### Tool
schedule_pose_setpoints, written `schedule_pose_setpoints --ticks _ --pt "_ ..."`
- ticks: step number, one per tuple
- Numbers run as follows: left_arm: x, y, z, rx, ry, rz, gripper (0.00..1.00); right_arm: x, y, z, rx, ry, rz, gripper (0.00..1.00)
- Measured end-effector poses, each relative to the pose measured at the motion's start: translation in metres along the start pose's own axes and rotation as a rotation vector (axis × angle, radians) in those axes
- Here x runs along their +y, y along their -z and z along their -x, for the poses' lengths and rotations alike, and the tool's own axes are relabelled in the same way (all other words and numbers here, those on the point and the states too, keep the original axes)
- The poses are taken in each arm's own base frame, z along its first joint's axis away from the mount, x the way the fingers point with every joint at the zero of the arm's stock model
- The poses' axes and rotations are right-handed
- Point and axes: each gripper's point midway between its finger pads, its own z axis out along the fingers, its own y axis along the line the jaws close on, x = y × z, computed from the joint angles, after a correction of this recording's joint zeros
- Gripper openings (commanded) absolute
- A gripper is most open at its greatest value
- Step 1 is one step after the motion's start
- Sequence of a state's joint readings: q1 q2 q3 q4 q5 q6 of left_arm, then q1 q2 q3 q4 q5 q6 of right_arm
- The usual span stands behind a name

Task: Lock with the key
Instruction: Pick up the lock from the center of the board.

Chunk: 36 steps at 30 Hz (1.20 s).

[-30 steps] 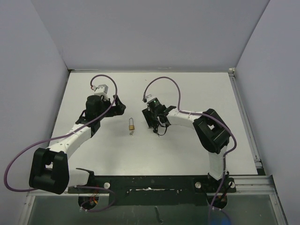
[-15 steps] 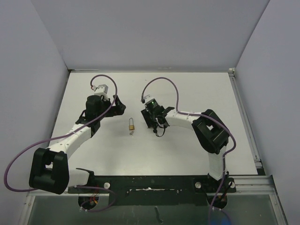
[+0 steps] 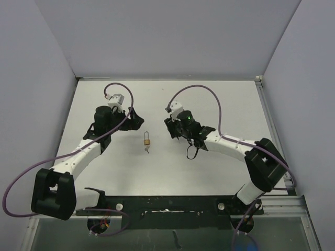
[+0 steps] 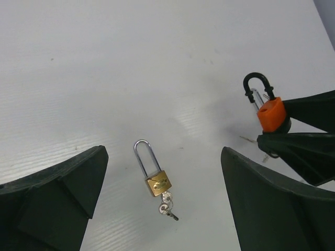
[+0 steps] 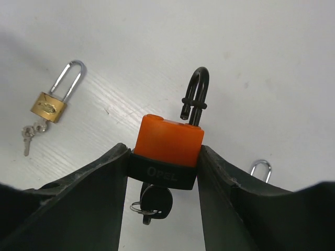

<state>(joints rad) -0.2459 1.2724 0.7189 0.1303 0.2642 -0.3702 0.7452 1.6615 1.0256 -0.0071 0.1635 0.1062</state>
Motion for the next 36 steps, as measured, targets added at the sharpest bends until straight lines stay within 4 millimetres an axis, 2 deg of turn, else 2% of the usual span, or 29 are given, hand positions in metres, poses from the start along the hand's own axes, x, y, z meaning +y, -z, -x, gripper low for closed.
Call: schedule_pose_setpoints --ticks 3,6,11,14,18,22,27,28,33,36 --pt "-0.01 0.004 0.006 -0.016 -0.017 -0.047 0.89 -0.01 0.025 0.024 -0.151 -0.007 -0.006 0.0" --pt "-0.021 0.008 0.01 -0.026 -0.033 -0.098 0.89 -0.019 0.039 0.033 -0.237 -0.012 -0.012 0.0" --pt "-0.038 0.012 0.014 -0.021 -0.051 -0.164 0.89 -0.034 0.051 0.02 -0.307 -0.039 0.003 0.0" --pt "-0.055 0.015 0.024 -0.037 -0.084 -0.204 0.89 -0.044 0.059 0.014 -0.351 -0.073 0.017 0.0" --pt "-0.078 0.024 0.036 -0.064 -0.129 -0.255 0.89 -0.056 0.075 0.018 -0.435 -0.109 0.031 0.0" --pt "-0.1 0.035 0.042 -0.08 -0.163 -0.33 0.89 -0.053 0.095 0.033 -0.537 -0.101 0.066 0.0" --pt "-0.112 0.042 0.041 -0.071 -0.172 -0.397 0.87 -0.044 0.119 0.049 -0.647 -0.076 0.113 0.0" --pt "-0.114 0.043 0.04 -0.067 -0.169 -0.408 0.85 -0.043 0.124 0.05 -0.661 -0.072 0.121 0.0" --pt "-0.127 0.049 0.041 -0.068 -0.165 -0.479 0.62 -0.037 0.136 0.054 -0.697 -0.054 0.152 0.0" --pt "-0.139 0.055 0.046 -0.083 -0.17 -0.543 0.4 -0.034 0.142 0.058 -0.717 -0.044 0.17 0.0"
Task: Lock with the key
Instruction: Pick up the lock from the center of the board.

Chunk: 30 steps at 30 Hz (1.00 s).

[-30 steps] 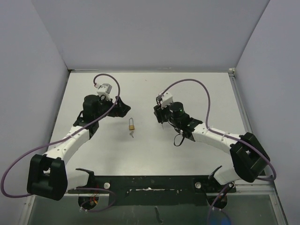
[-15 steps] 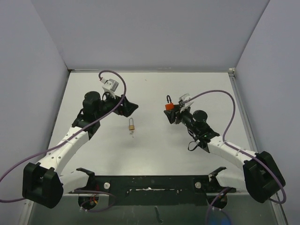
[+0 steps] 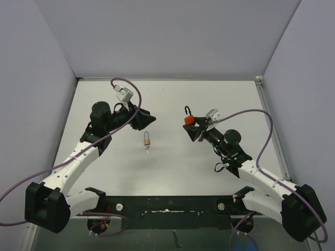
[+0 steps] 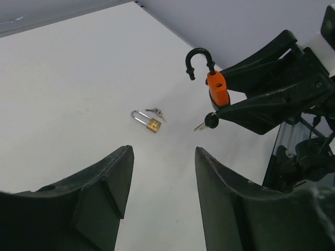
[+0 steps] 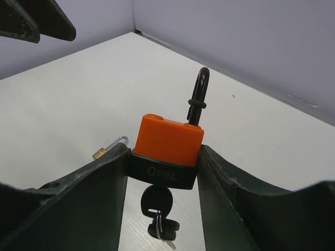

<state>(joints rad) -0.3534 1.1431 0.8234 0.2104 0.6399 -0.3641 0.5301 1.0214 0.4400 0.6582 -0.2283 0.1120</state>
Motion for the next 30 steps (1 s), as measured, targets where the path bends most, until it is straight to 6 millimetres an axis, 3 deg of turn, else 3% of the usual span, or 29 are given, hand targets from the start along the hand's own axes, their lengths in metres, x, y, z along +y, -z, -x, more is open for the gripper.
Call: schedule_pose_setpoints --ticks 2,8,18,24,30 --pt "-0.008 0.0 0.004 -0.012 -0.006 -0.041 0.3 0.003 0.002 0.003 -0.01 0.002 0.012 0.0" --pt "-0.025 0.001 0.01 -0.023 -0.024 -0.132 0.16 0.011 0.007 0.003 -0.016 0.008 0.053 0.0" --pt "-0.051 0.0 0.009 0.023 0.01 -0.307 0.25 0.045 0.017 0.01 -0.048 0.012 0.24 0.0" --pt "-0.076 0.005 0.012 0.028 -0.027 -0.442 0.27 0.072 0.025 0.017 -0.061 -0.019 0.394 0.0" --pt "-0.107 0.009 -0.002 0.077 -0.077 -0.574 0.3 0.083 0.029 0.026 -0.083 -0.036 0.464 0.0"
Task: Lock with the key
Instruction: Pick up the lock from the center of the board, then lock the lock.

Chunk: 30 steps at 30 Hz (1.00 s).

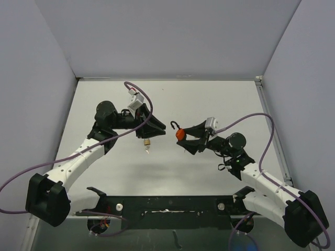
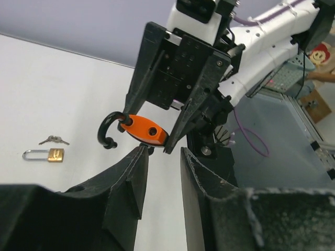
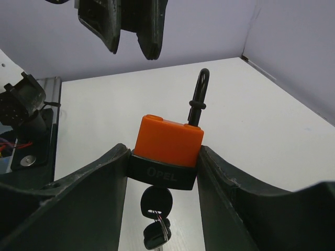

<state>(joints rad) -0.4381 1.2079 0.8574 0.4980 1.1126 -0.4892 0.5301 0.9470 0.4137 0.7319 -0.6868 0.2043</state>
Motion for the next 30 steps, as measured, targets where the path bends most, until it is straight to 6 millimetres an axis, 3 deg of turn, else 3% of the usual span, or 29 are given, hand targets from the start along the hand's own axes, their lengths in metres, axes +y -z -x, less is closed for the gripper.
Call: schedule_pose_setpoints --ticks 6,24,30 --pt "-0.011 -0.01 -0.003 0.033 -0.054 -0.053 0.3 0.008 -0.004 0.017 -0.038 -0.007 0.052 0.0" --pt "0.034 -0.008 -0.013 0.037 -0.032 0.173 0.31 0.037 -0.003 0.026 -0.036 -0.028 0.162 0.0" --pt "0.036 -0.008 -0.012 0.034 -0.038 0.185 0.33 0.041 -0.003 0.023 -0.021 -0.03 0.173 0.0"
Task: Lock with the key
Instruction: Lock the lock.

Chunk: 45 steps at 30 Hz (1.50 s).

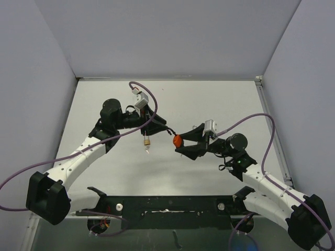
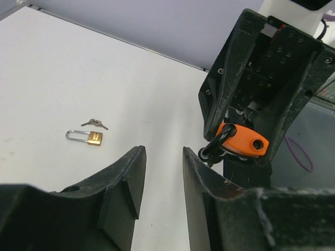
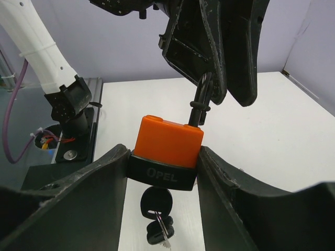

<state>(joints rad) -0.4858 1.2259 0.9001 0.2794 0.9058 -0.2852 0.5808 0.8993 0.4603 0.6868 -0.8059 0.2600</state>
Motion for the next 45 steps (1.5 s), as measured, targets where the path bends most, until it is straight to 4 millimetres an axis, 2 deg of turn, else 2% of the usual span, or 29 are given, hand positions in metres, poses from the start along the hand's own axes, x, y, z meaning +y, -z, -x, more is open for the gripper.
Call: schedule_pose_setpoints --ticks 8,13,23,32,45 --pt "-0.025 0.001 0.011 -0.026 -0.055 -0.139 0.33 0.001 0.0 -0.002 0.008 0.005 0.004 0.0" --pt "-0.034 0.003 0.006 -0.014 -0.073 -0.201 0.33 0.004 0.0 -0.001 0.005 0.008 0.009 0.0" --pt "-0.031 0.004 0.006 -0.021 -0.107 -0.163 0.33 0.015 0.006 0.012 -0.006 0.044 0.017 0.0" --pt "-0.02 0.008 0.008 -0.027 -0.1 -0.051 0.34 0.016 0.01 0.012 0.007 0.068 -0.003 0.0" --pt "-0.028 0.013 0.017 -0.049 -0.118 -0.049 0.36 0.013 0.011 0.007 0.025 0.08 -0.021 0.0"
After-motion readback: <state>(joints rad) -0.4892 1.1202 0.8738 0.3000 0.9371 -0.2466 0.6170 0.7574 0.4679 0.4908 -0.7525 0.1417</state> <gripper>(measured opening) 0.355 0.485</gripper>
